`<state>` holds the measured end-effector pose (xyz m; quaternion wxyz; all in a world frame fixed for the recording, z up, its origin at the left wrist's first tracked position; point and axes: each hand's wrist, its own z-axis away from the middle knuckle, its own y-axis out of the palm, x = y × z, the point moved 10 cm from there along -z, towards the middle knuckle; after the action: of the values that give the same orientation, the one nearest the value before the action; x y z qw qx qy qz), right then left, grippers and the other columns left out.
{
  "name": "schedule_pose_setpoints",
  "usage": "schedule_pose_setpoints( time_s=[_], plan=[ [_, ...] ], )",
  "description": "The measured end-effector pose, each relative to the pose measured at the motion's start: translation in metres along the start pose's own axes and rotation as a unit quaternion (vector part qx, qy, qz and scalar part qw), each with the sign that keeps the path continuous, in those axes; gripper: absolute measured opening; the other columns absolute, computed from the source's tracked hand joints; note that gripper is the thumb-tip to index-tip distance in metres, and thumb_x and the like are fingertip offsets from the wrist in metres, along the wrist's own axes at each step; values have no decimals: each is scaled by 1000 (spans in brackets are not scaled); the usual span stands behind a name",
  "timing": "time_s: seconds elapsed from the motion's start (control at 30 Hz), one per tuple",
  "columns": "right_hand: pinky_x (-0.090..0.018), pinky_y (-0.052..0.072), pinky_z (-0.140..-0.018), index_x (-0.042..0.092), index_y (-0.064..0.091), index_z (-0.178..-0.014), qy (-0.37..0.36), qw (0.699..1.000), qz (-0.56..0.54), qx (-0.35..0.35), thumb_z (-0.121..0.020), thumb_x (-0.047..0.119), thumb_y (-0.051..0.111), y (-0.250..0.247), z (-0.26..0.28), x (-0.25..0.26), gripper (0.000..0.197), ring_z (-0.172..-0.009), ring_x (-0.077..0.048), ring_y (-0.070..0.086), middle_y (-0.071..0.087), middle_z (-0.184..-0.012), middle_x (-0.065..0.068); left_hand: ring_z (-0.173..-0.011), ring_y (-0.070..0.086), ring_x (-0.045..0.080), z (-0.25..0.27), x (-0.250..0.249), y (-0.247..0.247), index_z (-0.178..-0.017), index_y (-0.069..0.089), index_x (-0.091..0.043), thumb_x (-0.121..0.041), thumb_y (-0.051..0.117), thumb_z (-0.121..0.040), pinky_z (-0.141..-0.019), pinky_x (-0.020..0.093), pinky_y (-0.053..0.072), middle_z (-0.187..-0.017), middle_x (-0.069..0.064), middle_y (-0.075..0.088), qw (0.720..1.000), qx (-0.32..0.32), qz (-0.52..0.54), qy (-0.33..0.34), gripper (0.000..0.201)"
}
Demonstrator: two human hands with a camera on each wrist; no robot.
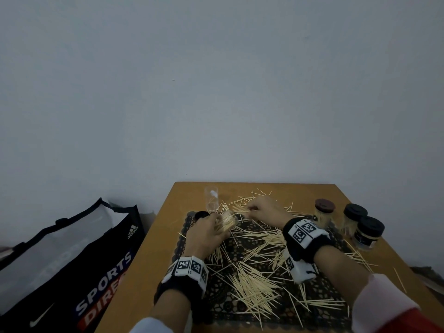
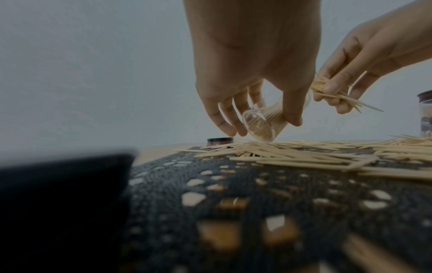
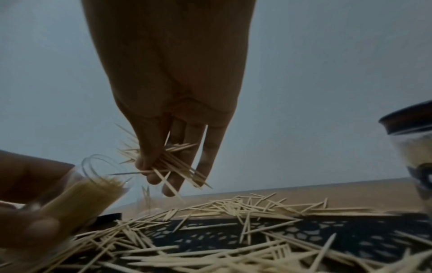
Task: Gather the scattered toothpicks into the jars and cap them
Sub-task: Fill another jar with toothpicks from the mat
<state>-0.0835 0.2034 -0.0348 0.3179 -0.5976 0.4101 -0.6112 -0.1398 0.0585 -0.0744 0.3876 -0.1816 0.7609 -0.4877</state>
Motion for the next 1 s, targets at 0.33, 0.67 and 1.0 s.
schedule_pose_setpoints(
  time_s=[0.33,0.67,1.0],
  plan=[
    [-21,39,-52,28,54,-63,-12,999,11,36,-95,14,54,12,-2,1,35,-64,-13,67,62,-69,6,-108,59,14,-2,3,0,-131,50,-26,-52,64,-86,-83,33,52,-124,-5,62,1000,-11,24,-3,54],
    [-32,46,-77,12,66,-86,1,994,102,43,-98,19,52,7,2,0,20,-83,-17,58,66,-93,-4,-110,59,14,-2,2,2,-130,51,-26,-53,66,-85,-86,35,53,-124,-5,62,1000,-5,28,2,55],
    [-25,38,-69,17,68,-102,-61,975,214,20,-98,27,52,6,-7,23,20,-90,-16,57,58,-94,1,-110,59,14,-2,-2,-1,-131,51,-28,-54,64,-86,-82,29,50,-125,-6,62,1000,-7,11,14,54]
  ],
)
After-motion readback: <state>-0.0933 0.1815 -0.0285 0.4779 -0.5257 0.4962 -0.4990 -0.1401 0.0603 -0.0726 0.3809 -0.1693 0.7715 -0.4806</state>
